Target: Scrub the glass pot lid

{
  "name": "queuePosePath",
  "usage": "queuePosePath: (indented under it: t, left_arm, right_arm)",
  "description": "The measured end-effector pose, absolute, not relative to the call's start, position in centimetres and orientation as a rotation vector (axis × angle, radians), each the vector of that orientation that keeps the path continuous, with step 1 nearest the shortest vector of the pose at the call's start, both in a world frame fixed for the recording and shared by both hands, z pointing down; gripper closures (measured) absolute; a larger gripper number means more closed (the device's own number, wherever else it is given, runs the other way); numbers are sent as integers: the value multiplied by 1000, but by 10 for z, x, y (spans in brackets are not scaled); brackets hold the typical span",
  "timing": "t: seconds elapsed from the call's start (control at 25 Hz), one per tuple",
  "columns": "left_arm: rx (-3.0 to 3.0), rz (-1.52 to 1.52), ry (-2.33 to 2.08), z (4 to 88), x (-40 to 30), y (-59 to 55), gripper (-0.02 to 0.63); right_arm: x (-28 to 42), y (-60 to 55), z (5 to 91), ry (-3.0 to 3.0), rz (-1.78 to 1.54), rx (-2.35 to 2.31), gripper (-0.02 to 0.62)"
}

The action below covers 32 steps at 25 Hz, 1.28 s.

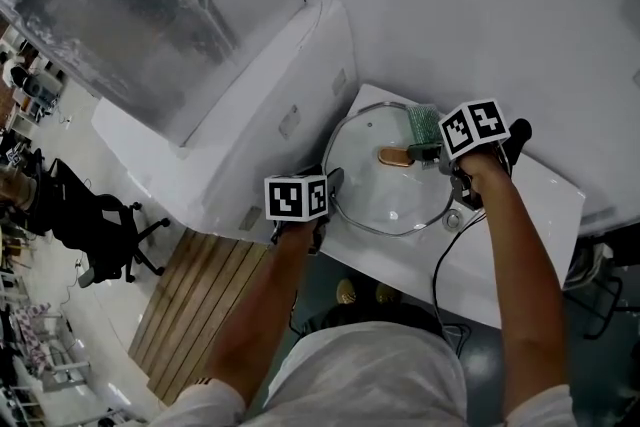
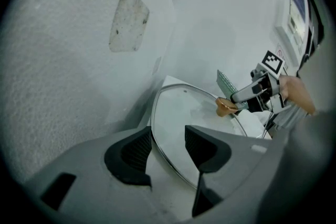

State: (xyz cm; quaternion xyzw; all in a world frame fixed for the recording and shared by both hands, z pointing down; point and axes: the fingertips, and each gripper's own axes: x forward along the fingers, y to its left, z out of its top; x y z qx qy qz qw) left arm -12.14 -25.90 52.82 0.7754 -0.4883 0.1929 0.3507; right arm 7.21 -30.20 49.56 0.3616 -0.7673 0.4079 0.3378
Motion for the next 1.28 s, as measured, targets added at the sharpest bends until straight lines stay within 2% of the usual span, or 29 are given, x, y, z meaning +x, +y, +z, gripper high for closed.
queuePosePath:
  t: [0.24, 0.56, 0.92, 1.28]
  left_arm:
    - [2009, 503, -1263, 528, -122, -259, 394]
    - [2011, 504, -1261, 528, -122, -259, 394]
    - [2016, 503, -1259, 527, -121, -260, 394]
    - [2016, 507, -1257, 528, -122, -259, 394]
  right_arm:
    - [78, -293, 490, -2026, 1014, 974, 247]
    - [48, -265, 467, -1978, 506, 867, 247]
    - [-10, -220, 467, -1905, 111, 668, 247]
    - [-26, -198, 500, -1789, -32, 574, 247]
